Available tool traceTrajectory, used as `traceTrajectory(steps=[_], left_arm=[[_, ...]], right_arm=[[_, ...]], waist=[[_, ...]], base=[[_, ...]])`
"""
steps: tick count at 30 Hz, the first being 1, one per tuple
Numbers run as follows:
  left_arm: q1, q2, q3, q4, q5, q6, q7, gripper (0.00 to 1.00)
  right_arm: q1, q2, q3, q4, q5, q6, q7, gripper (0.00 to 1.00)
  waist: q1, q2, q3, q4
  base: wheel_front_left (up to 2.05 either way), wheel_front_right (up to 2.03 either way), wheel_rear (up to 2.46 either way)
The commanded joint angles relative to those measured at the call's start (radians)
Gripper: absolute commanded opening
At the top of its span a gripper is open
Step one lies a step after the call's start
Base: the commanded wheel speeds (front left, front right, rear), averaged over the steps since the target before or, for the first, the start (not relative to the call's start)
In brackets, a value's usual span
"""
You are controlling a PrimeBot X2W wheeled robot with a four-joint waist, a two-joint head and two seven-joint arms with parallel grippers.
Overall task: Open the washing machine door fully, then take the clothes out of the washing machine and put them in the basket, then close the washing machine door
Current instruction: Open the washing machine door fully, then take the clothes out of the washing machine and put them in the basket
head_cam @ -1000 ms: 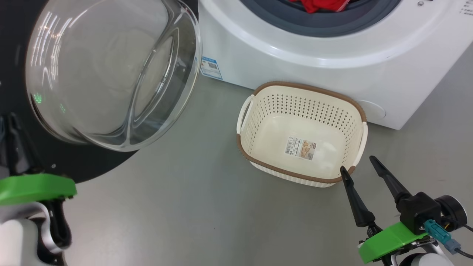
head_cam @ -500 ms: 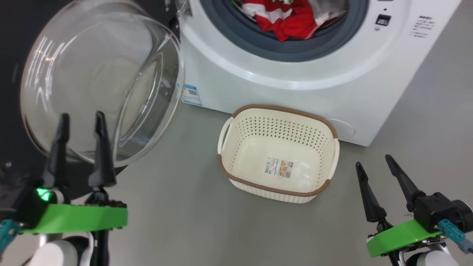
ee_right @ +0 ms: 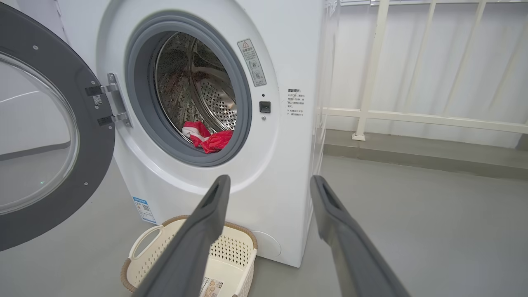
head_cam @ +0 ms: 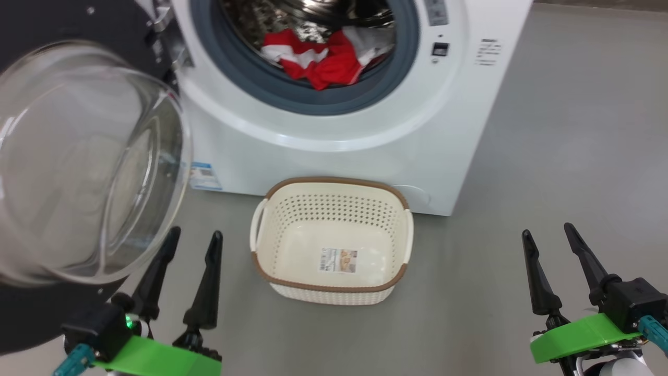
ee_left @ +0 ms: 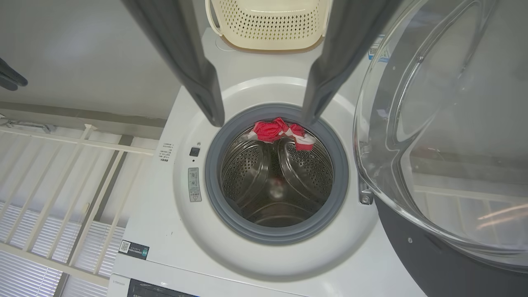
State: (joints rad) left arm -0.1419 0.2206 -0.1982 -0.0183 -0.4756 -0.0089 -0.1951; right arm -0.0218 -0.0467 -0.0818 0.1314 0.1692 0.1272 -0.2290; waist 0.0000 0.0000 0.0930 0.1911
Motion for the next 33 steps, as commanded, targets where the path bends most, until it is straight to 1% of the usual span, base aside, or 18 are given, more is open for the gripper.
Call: traceTrajectory(steps=[1, 8, 15, 23, 33], left_arm=[[-0.002, 0.022, 0.035, -0.015, -0.009, 0.002, -0.007, 1.00], [0.091, 0.028, 0.047, -0.014, -0.024, 0.006, -0.023, 1.00], [0.183, 0.051, 0.075, -0.037, -0.017, 0.011, -0.043, 1.00], [0.254, 0.065, 0.085, -0.039, -0.010, 0.015, -0.051, 1.00], [0.279, 0.082, 0.093, -0.030, 0.003, 0.028, -0.054, 1.00]], right_arm=[[-0.010, -0.004, 0.018, -0.019, 0.007, 0.003, -0.012, 1.00], [0.007, -0.004, 0.024, -0.037, 0.000, 0.003, -0.022, 1.00], [0.042, -0.004, 0.024, -0.054, -0.003, 0.003, -0.029, 1.00], [0.097, -0.005, 0.011, -0.087, -0.007, 0.003, -0.032, 1.00], [0.147, -0.008, -0.025, -0.133, -0.004, 0.003, -0.033, 1.00]], waist=[[0.0000, 0.0000, -0.041, -0.074], [0.0000, 0.0000, -0.065, -0.171], [0.0000, 0.0000, -0.095, -0.234], [0.0000, 0.0000, -0.124, -0.257], [0.0000, 0.0000, -0.145, -0.260]], base=[[0.00, 0.00, 0.00], [0.00, 0.00, 0.00], [0.00, 0.00, 0.00], [0.00, 0.00, 0.00], [0.00, 0.00, 0.00]])
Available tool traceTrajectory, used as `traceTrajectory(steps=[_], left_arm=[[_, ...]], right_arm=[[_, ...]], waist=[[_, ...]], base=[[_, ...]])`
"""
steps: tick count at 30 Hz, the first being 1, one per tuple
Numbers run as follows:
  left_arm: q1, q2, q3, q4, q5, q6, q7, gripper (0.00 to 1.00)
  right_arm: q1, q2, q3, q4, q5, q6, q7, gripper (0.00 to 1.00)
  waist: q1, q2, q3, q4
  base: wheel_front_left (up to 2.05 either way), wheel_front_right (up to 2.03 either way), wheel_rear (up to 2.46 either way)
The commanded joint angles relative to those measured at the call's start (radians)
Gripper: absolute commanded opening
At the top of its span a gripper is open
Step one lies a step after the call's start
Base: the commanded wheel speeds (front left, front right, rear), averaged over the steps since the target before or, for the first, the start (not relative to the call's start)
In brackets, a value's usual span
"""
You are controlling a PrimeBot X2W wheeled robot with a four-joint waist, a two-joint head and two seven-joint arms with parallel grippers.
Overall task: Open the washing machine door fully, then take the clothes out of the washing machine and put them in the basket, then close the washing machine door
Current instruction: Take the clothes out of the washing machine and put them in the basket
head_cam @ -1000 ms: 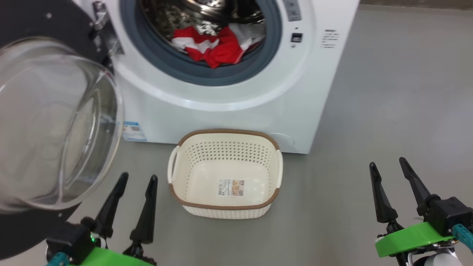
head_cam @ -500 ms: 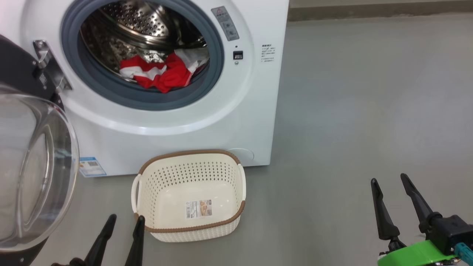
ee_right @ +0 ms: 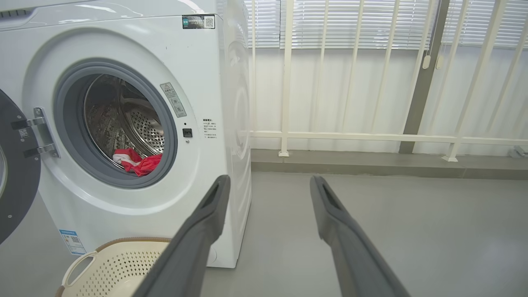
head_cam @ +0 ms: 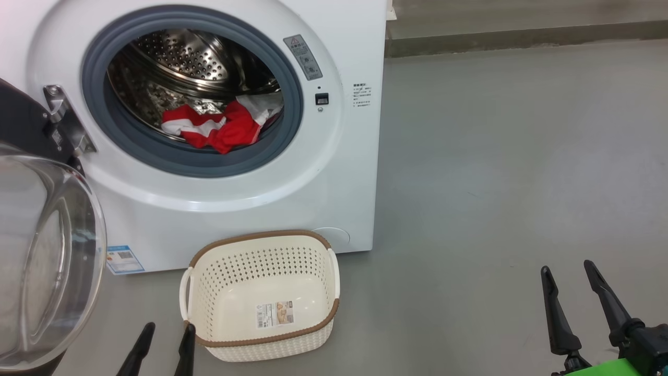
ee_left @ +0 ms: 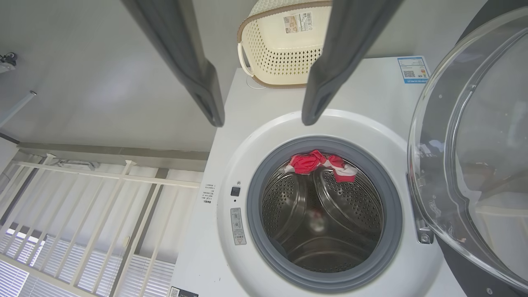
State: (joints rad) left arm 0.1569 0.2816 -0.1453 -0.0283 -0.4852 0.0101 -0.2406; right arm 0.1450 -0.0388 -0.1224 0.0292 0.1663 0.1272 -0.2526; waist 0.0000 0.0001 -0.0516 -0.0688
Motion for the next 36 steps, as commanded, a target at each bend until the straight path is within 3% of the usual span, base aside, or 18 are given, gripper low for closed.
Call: traceTrajectory(steps=[1, 20, 36], left_arm=[[-0.019, 0.023, 0.038, -0.019, 0.016, 0.009, -0.009, 1.00], [-0.034, 0.028, 0.010, 0.011, 0.056, 0.039, -0.007, 1.00], [-0.045, 0.023, 0.026, -0.018, 0.026, 0.029, -0.014, 1.00]], right_arm=[[-0.018, -0.017, 0.013, -0.034, -0.002, 0.003, -0.009, 1.00], [-0.015, -0.024, 0.023, -0.024, 0.001, 0.003, -0.009, 1.00], [-0.015, -0.032, 0.034, -0.013, 0.013, 0.003, -0.001, 1.00]], waist=[[0.0000, -0.0001, -0.001, 0.001], [0.0000, -0.0001, -0.014, 0.018], [0.0000, -0.0001, -0.007, 0.028]], base=[[0.00, 0.00, 0.00], [0.15, -0.15, 0.00], [1.64, -1.64, 0.00]])
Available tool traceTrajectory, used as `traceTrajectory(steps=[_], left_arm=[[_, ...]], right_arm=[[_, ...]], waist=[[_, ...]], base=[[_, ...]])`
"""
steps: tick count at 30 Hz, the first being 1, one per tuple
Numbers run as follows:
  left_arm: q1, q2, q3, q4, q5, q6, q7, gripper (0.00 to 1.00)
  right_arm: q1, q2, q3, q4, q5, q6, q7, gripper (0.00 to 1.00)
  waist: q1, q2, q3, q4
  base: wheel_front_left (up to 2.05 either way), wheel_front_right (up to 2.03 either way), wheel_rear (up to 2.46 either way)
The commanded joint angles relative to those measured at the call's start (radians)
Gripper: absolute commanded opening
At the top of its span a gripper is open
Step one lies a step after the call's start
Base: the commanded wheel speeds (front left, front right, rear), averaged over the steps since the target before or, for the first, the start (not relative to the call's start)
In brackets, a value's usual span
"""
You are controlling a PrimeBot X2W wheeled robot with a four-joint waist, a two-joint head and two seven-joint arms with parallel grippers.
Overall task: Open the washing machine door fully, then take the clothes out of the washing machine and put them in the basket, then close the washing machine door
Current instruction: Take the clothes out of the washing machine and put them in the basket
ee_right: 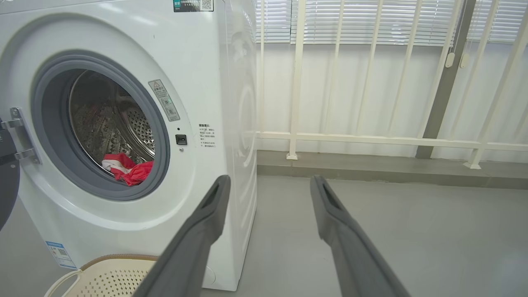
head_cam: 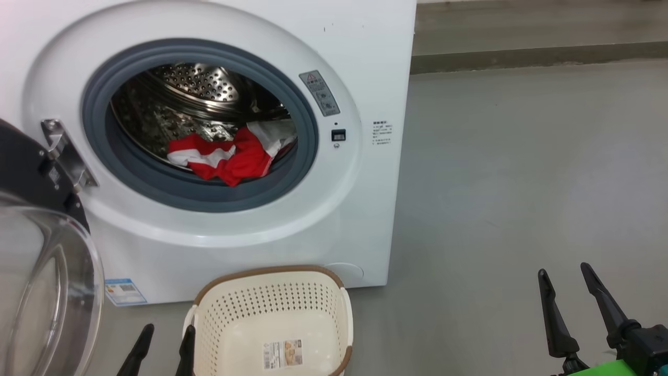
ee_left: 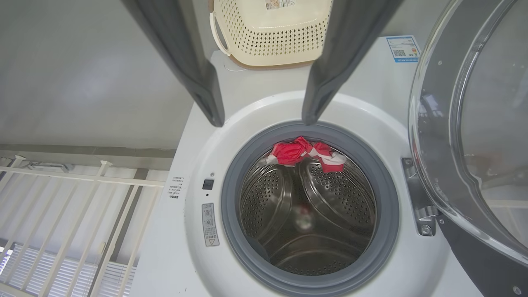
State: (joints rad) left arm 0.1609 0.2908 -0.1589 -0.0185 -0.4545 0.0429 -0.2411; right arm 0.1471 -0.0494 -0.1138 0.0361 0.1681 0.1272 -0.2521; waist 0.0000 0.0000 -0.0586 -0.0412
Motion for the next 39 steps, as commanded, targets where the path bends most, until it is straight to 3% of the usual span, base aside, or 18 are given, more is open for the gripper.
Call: traceTrajectory(steps=[1, 28, 39], left_arm=[[-0.049, 0.014, 0.039, -0.030, -0.005, -0.006, -0.014, 1.00], [-0.058, 0.022, 0.035, -0.038, -0.011, 0.006, -0.013, 1.00], [-0.118, -0.016, 0.033, -0.055, -0.022, 0.021, -0.010, 1.00]], right_arm=[[-0.018, -0.023, 0.025, -0.018, 0.013, 0.003, -0.002, 1.00], [-0.023, -0.030, 0.040, -0.019, 0.010, 0.003, -0.003, 1.00], [-0.046, -0.040, 0.053, -0.033, 0.001, 0.003, -0.006, 1.00]], waist=[[0.0000, 0.0000, 0.001, 0.001], [0.0000, 0.0000, 0.012, 0.005], [0.0000, 0.0000, 0.070, 0.027]], base=[[1.30, -1.30, 0.00], [0.20, -0.20, 0.00], [0.00, 0.00, 0.00]])
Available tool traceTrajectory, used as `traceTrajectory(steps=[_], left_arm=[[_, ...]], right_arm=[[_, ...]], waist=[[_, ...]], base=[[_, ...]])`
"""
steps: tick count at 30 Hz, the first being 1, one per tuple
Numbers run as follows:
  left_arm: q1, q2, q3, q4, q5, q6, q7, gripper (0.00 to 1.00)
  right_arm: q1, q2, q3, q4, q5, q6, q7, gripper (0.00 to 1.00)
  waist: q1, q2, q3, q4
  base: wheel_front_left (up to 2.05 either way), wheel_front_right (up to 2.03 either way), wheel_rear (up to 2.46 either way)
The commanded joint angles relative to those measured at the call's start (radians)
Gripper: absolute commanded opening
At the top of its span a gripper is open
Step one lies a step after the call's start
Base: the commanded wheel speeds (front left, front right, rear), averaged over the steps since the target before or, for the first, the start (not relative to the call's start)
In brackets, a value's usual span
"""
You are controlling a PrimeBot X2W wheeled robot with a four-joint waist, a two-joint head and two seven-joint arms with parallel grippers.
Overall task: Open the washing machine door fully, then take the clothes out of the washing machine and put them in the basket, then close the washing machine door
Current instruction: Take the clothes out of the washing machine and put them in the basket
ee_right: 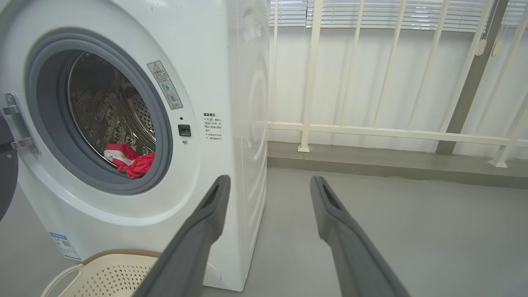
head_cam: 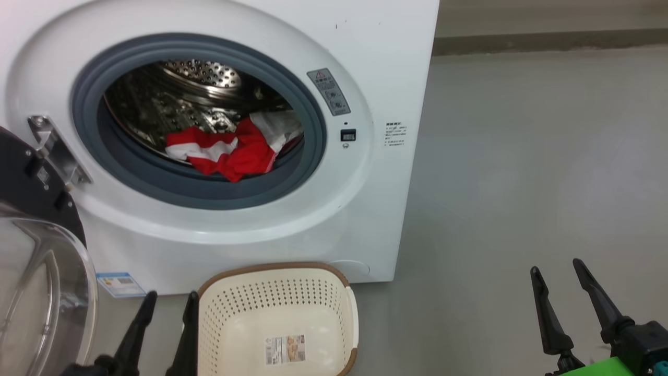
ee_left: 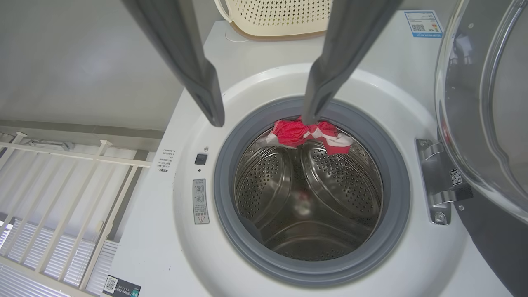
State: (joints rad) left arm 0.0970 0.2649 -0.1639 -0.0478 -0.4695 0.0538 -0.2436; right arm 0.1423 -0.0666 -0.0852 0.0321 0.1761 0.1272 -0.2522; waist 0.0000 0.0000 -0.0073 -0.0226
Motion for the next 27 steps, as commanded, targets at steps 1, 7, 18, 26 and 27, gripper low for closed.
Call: traceTrajectory(steps=[1, 7, 18, 26, 27], left_arm=[[-0.068, 0.006, 0.038, -0.026, -0.011, 0.011, -0.005, 1.00], [-0.182, -0.011, 0.022, 0.000, 0.002, 0.027, 0.010, 1.00], [-0.451, -0.067, 0.019, 0.111, 0.019, 0.053, 0.000, 1.00], [-0.657, -0.105, 0.005, 0.227, 0.045, 0.057, -0.009, 1.00], [-0.657, -0.105, 0.005, 0.227, 0.045, 0.057, -0.009, 1.00]], right_arm=[[-0.047, -0.026, 0.028, -0.031, -0.006, 0.003, -0.006, 1.00], [-0.099, -0.047, 0.042, -0.045, 0.005, 0.003, -0.007, 1.00], [-0.190, -0.090, 0.051, -0.085, 0.024, 0.003, -0.009, 1.00], [-0.245, -0.097, 0.038, -0.125, 0.035, 0.003, -0.009, 1.00], [-0.245, -0.097, 0.038, -0.125, 0.035, 0.003, -0.009, 1.00]], waist=[[0.0000, 0.0000, 0.032, 0.011], [0.0000, 0.0000, 0.120, 0.026], [0.0000, 0.0000, 0.285, 0.037], [0.0000, 0.0000, 0.412, 0.043], [0.0000, 0.0000, 0.412, 0.043]], base=[[0.00, 0.00, 0.00], [0.00, 0.00, 0.00], [0.00, 0.00, 0.00], [0.00, 0.00, 0.00], [0.00, 0.00, 0.00]])
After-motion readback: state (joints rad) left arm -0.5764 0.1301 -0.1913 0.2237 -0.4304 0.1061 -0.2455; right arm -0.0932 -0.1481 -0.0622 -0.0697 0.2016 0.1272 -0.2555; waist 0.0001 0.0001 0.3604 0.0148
